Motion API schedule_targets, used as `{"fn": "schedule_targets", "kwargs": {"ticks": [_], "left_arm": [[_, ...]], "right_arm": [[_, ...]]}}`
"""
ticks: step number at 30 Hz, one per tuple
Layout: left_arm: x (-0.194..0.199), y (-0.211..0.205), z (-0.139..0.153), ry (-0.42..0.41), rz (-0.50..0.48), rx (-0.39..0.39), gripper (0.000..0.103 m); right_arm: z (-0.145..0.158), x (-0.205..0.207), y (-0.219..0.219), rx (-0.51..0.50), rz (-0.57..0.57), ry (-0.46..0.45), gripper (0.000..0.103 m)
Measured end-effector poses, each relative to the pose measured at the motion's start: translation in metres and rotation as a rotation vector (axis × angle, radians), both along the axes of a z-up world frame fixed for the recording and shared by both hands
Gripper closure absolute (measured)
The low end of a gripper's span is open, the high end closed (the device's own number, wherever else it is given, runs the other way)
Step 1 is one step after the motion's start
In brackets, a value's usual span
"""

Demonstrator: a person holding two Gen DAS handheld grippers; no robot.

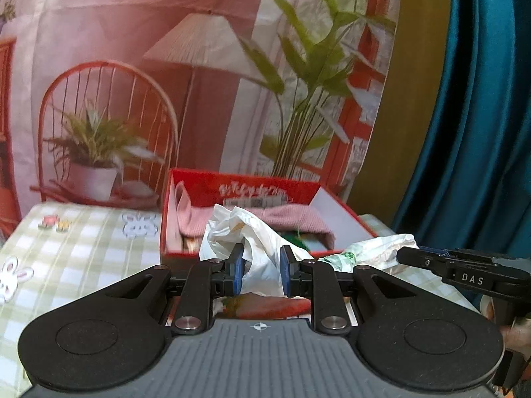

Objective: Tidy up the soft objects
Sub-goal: 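Lift the tissue bundle with both grippers and carry it over the box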

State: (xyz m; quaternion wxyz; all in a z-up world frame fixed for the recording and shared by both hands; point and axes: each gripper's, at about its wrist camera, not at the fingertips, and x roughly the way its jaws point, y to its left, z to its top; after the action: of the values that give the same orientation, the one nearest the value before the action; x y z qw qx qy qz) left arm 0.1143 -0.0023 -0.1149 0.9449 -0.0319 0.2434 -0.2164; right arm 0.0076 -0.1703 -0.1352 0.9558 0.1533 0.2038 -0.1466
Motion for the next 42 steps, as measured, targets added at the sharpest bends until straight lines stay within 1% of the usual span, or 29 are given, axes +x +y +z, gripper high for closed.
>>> {"fn": "schedule_targets", "kwargs": {"ticks": [6, 9, 11, 16, 21, 30, 37, 42], "left_arm": [[0.019, -0.007, 0.017, -0.043, -0.013, 0.011, 0.080], [0.032, -0.011, 0.022, -0.057, -0.020, 0.035, 0.080], [0.042, -0.014, 0.024, -0.059, -0.022, 0.045, 0.080], [0.070, -0.017, 0.023, -0.035, -0.018, 0.043, 0.080], [0.100, -0.020, 0.015, 0.005, -0.024, 0.044, 0.080], [0.152, -0.036, -0.009, 0.068, -0.030, 0.098, 0.080], [0.176, -0.044, -0.026, 0.116, -0.033, 0.127, 0.080], [0.183, -0.047, -0.037, 0.140, -0.038, 0.156, 0.080]], "right_arm": [[0.019, 0.013, -0.014, -0.030, 0.000, -0.020, 0.088], [0.024, 0.024, -0.023, -0.046, 0.001, -0.020, 0.088], [0.027, 0.032, -0.029, -0.056, 0.003, -0.015, 0.088], [0.030, 0.055, -0.042, -0.086, 0.005, 0.001, 0.088], [0.025, 0.077, -0.057, -0.095, 0.003, 0.029, 0.088], [0.008, 0.120, -0.081, -0.106, -0.007, 0.098, 0.088], [-0.004, 0.150, -0.090, -0.135, 0.004, 0.158, 0.089], [-0.015, 0.163, -0.088, -0.151, 0.026, 0.203, 0.089]]}}
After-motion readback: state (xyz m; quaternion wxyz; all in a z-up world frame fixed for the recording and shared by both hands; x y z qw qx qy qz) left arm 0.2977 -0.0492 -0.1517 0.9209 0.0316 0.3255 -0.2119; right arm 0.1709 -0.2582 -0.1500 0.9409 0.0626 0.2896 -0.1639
